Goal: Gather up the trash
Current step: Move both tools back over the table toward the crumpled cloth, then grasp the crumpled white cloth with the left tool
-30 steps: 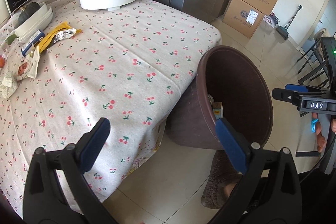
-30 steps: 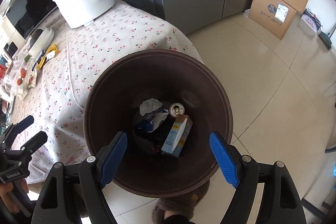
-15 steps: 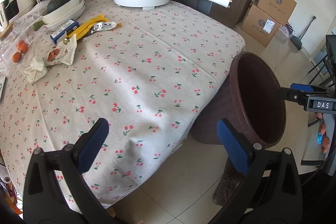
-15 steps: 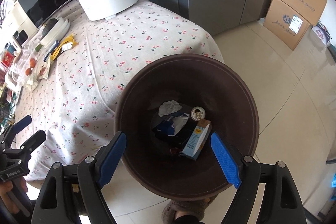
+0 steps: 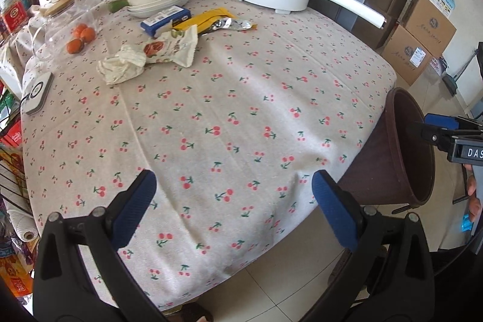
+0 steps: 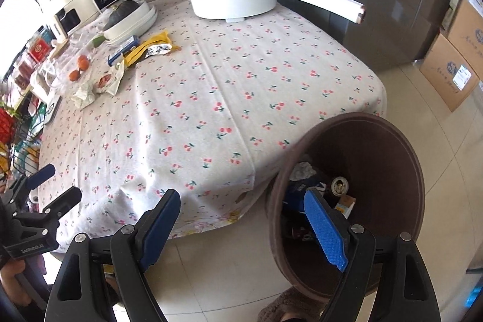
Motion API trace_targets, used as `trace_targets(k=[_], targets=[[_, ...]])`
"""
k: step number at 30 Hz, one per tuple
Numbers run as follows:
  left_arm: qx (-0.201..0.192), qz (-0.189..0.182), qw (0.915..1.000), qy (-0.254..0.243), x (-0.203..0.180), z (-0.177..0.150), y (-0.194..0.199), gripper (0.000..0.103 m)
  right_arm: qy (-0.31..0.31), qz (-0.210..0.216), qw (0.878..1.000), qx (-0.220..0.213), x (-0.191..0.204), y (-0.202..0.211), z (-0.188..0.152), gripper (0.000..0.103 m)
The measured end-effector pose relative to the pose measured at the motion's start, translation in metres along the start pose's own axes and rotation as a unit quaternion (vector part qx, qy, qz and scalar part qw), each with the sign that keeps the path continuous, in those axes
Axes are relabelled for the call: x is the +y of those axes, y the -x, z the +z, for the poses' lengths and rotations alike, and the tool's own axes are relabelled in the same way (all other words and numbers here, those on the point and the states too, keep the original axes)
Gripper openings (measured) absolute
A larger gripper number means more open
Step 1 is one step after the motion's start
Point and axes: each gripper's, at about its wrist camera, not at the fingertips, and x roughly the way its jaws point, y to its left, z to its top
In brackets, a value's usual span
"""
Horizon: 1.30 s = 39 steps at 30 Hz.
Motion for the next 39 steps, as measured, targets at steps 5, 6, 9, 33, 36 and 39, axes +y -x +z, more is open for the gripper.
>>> trace_targets(k=[5,6,9,33,36,39], targets=[[0.006,0.02,0.9995,0.026,0.031,-0.003,-0.002,0.102,0.011,0.005,1.0,-0.001,0.032,-0.012,0.012,0.086],[0.004,0.028,0.9992,0.027,0.037,-0.002,-0.002,0.102,0.005,0.008,1.0,-0.001,0.037,-0.014,0.015,0.087],[0.0,0.061,0.9976,0.031,0.053,0.006,-0.002,0.102,-0.016,0.025,1.0,0.001,0.054,-0.023,0.026,0.09],[-0.068,0.026,0.9848,0.158,0.15,0.103,-0.096,0.101,0.041,0.003,0.998,0.041,0.111,-0.099,0.061,0.094],[-0.062,0.014,0.9848,0.162,0.153,0.104,-0.108,0.08,0.037,0.002,0.999,0.038,0.107,-0.099,0.062,0.094],[-0.068,0.005,0.9841,0.164,0.157,0.102,-0.108,0.062,0.029,0.007,0.999,0.035,0.105,-0.098,0.064,0.094]])
